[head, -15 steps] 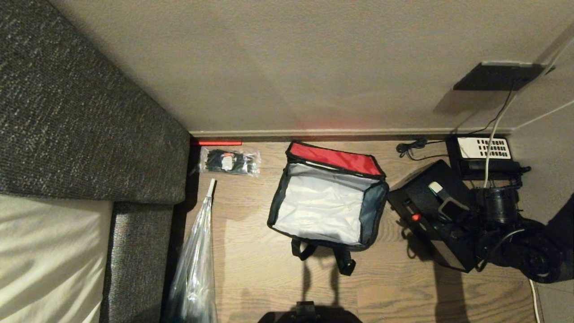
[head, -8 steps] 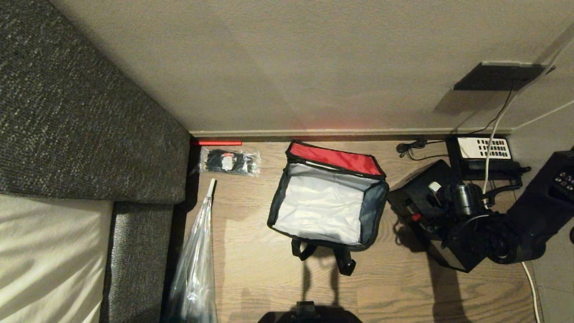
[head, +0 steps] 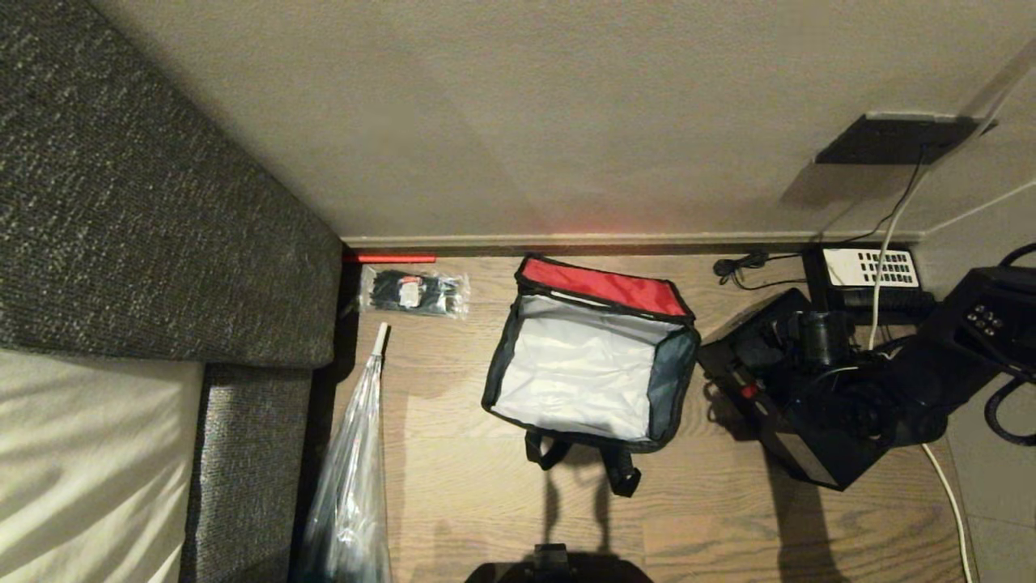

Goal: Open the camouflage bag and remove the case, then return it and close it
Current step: Grip the handle again

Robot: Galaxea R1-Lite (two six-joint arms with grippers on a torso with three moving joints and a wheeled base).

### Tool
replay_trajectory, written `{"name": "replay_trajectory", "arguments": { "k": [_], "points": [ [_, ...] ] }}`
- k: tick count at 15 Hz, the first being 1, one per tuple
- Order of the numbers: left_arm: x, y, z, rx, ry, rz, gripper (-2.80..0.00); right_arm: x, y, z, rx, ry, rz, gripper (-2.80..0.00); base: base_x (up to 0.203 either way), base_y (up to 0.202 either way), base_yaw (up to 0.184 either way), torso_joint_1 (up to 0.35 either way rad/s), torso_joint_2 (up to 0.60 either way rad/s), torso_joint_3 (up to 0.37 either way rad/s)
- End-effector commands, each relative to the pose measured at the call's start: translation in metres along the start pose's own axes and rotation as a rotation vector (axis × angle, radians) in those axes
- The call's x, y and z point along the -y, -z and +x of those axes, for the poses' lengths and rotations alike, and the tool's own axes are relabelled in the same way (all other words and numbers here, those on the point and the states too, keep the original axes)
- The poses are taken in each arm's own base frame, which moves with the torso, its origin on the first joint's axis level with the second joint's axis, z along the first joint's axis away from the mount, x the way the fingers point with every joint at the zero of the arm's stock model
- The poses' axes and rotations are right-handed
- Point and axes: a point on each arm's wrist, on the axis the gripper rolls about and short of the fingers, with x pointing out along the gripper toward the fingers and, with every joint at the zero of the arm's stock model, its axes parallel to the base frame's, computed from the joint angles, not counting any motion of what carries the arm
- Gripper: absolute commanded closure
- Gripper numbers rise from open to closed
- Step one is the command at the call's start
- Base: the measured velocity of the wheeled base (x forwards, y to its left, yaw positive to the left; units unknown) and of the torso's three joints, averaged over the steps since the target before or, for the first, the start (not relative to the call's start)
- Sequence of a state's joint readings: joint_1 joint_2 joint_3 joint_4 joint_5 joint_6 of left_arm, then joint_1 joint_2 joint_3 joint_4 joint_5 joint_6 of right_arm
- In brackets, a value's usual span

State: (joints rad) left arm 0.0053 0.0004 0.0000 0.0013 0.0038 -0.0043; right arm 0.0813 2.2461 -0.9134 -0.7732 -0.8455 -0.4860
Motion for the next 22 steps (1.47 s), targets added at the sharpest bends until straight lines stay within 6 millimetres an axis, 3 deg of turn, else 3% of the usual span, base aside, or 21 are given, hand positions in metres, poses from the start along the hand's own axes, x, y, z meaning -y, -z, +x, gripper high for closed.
{"name": "replay_trajectory", "arguments": {
  "k": [1, 9, 12, 14, 17, 20, 21, 22],
  "points": [
    [0.000, 0.000, 0.000, 0.000, -0.001, 0.000, 0.00, -0.005, -0.004, 0.006, 0.014, 0.005, -0.016, -2.80, 0.000, 0.000, 0.000, 0.000, 0.00, 0.000],
    [0.000, 0.000, 0.000, 0.000, 0.000, 0.000, 0.00, 0.006, -0.004, 0.012, -0.003, 0.016, -0.012, -2.80, 0.000, 0.000, 0.000, 0.000, 0.00, 0.000],
    [0.000, 0.001, 0.000, -0.001, -0.003, 0.000, 0.00, 0.016, 0.022, -0.012, -0.070, -0.100, -0.146, -2.80, 0.000, 0.000, 0.000, 0.000, 0.00, 0.000],
    [0.000, 0.001, 0.000, 0.000, -0.002, 0.000, 0.00, 0.023, 0.021, -0.032, -0.029, -0.199, -0.154, -2.80, 0.000, 0.000, 0.000, 0.000, 0.00, 0.000],
    [0.000, 0.000, 0.000, 0.000, -0.001, 0.000, 0.00, 0.020, 0.022, -0.071, 0.056, -0.326, -0.197, -2.80, 0.000, 0.000, 0.000, 0.000, 0.00, 0.000],
    [0.000, 0.000, 0.000, 0.000, -0.001, 0.000, 0.00, 0.031, 0.017, -0.083, 0.114, -0.413, -0.194, -2.80, 0.000, 0.000, 0.000, 0.000, 0.00, 0.000],
    [0.000, 0.000, 0.000, 0.000, -0.002, 0.000, 0.00, 0.036, 0.017, -0.087, 0.127, -0.412, -0.186, 0.00, 0.000, 0.000, 0.000, 0.000, 0.00, 0.000],
    [0.000, 0.001, 0.000, -0.001, -0.001, 0.000, 0.00, 0.043, 0.017, -0.092, 0.136, -0.410, -0.181, 0.00, 0.000, 0.000, 0.000, 0.000, 0.00, 0.000]
  ]
}}
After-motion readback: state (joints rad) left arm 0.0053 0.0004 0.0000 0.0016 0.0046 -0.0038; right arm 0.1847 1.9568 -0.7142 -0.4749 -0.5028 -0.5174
